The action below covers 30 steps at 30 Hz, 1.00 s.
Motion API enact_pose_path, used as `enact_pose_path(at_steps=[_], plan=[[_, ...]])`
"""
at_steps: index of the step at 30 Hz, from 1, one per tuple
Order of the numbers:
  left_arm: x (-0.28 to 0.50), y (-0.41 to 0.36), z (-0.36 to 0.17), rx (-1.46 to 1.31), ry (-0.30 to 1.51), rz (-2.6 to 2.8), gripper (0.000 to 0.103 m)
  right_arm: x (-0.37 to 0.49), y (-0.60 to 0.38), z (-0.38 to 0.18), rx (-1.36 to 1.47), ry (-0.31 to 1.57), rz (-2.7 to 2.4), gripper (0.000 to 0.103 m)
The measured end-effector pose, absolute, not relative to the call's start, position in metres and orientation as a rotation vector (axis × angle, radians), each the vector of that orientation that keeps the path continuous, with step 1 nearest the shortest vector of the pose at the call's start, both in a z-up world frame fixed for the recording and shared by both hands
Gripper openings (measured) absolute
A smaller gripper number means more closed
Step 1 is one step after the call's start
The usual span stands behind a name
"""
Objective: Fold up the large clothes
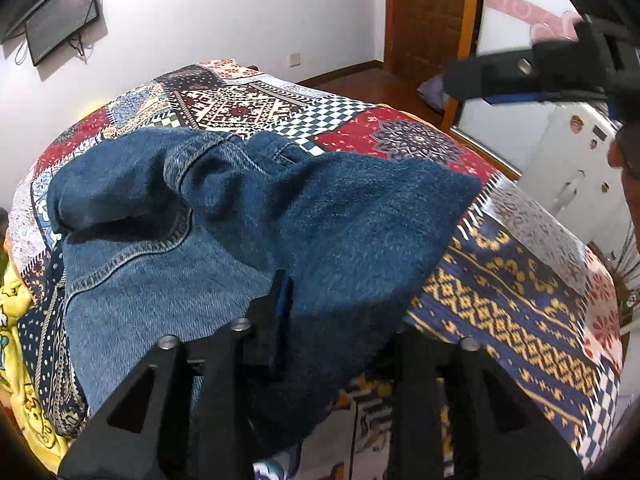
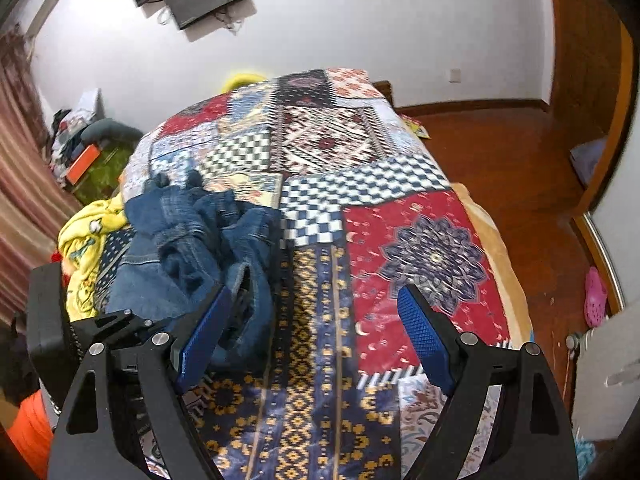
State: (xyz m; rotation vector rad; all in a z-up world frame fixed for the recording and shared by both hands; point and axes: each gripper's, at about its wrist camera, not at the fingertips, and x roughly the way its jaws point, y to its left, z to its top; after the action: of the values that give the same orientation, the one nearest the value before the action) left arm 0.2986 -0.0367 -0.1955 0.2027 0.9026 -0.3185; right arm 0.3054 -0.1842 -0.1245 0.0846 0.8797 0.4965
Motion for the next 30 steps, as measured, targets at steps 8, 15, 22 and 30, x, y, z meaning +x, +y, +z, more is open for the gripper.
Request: enact_pose_path(at_steps=[8, 15, 22, 30], plan=[[0.256, -0.006, -0.159, 0.109, 0.830, -0.261, 0.091, 0.293, -0.148, -0.110, 0.001, 0.819, 0.599, 0.083], [0.270, 0.083, -0.149, 0.032, 0.812, 0.026, 0.098, 0.303, -0.111, -0.126, -0.064, 0.864, 0.640, 0.085], [0.296, 0.137, -0.187, -0.167, 0.928, 0.095, 0.098, 0.335, -0.086, -0.168, -0.037, 0.999, 0.641, 0.084], [0.267, 0.144, -0.206, -0.279, 0.909, 0.064, 0.101, 0.344, -0.125, -0.198, 0.092, 1.107, 0.590, 0.085]])
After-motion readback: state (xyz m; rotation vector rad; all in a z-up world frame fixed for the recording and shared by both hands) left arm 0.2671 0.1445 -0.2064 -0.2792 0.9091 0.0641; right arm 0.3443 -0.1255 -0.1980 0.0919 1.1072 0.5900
